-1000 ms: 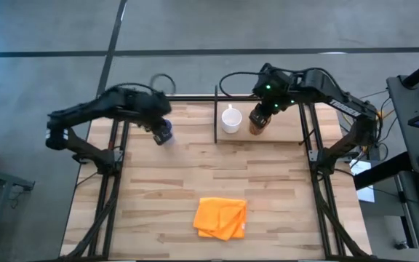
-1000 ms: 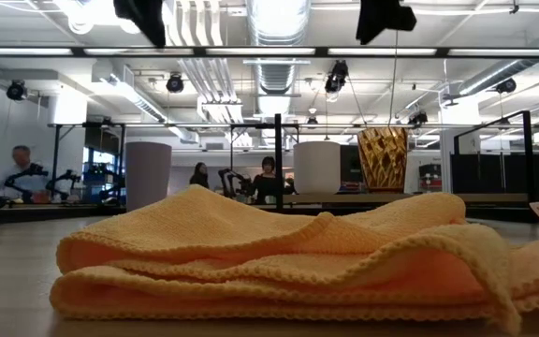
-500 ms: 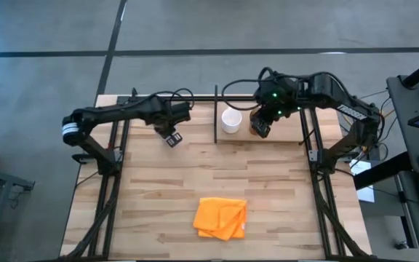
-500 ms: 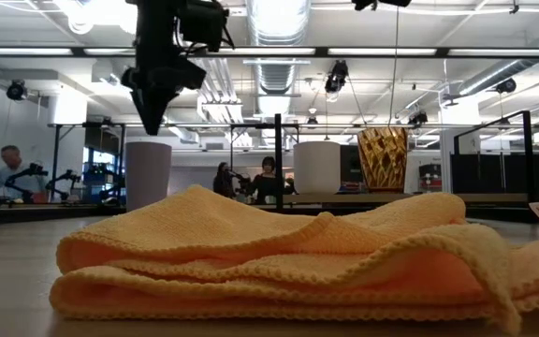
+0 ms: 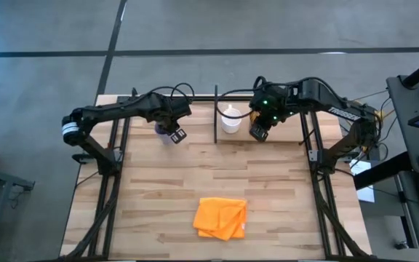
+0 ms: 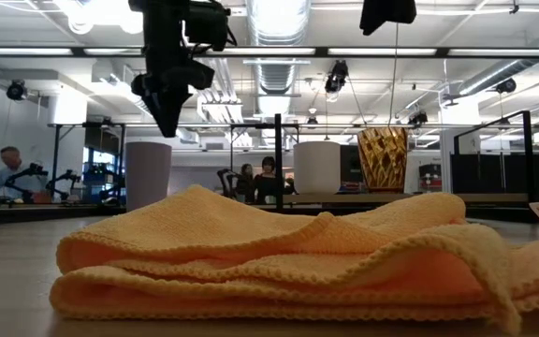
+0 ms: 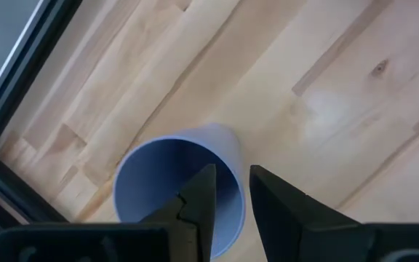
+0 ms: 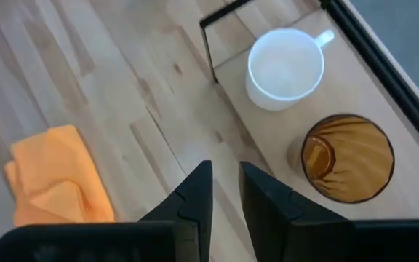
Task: Stack small to large cups/mugs on shelf
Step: Put the purple cup on the shelf
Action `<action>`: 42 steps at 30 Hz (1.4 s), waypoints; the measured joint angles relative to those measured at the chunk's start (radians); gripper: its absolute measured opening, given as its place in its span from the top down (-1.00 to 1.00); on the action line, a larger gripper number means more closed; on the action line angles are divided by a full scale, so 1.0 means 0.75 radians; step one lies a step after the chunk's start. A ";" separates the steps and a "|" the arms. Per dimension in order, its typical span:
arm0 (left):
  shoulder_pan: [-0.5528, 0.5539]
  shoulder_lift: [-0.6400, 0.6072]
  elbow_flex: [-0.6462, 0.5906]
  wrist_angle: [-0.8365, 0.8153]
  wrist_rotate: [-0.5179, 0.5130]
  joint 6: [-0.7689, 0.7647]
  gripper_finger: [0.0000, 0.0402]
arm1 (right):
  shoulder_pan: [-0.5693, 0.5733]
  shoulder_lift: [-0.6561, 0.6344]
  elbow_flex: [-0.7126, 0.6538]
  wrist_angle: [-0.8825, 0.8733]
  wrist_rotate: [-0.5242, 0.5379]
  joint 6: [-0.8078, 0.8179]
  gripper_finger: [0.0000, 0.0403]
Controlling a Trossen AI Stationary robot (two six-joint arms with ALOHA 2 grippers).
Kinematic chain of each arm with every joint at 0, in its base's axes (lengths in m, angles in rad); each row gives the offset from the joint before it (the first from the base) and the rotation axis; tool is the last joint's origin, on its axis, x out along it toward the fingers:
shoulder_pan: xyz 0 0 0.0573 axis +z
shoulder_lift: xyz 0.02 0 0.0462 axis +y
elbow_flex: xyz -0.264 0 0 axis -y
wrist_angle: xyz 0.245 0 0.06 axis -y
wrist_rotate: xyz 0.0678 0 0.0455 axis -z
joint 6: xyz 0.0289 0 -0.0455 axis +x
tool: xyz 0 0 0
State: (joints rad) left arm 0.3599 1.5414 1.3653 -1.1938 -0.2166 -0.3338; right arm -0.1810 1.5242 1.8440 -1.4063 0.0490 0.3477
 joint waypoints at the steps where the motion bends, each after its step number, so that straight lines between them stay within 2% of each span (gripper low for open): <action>1: 0.001 0.000 -0.001 0.001 0.001 0.000 0.64 | 0.000 0.000 -0.013 0.000 0.000 0.000 0.68; 17: 0.009 -0.001 -0.120 0.020 0.091 -0.026 0.65 | 0.000 0.001 -0.120 0.002 -0.001 0.001 0.68; 19: 0.009 -0.001 -0.134 0.023 0.138 -0.026 0.70 | -0.001 0.001 -0.120 0.002 -0.001 0.002 0.68; 23: 0.005 -0.001 -0.162 0.058 0.249 -0.024 0.94 | 0.000 0.001 -0.113 0.003 0.000 0.025 0.68; 25: -0.011 -0.001 -0.163 0.062 0.288 -0.026 0.97 | 0.000 0.001 -0.113 0.003 0.000 0.026 0.68; 30: -0.114 -0.002 -0.115 0.083 0.369 -0.039 0.99 | 0.000 0.001 -0.113 0.002 0.000 0.026 0.68; 35: -0.264 -0.002 -0.041 0.114 0.389 -0.128 1.00 | 0.000 0.000 -0.113 0.002 -0.001 0.025 0.68; 42: -0.444 0.057 0.027 0.351 0.426 -0.280 1.00 | 0.000 0.000 -0.113 0.003 0.000 0.008 0.68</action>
State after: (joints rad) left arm 0.0266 1.5843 1.3853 -0.9304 0.1031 -0.5439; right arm -0.1810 1.5242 1.7592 -1.4044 0.0490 0.3538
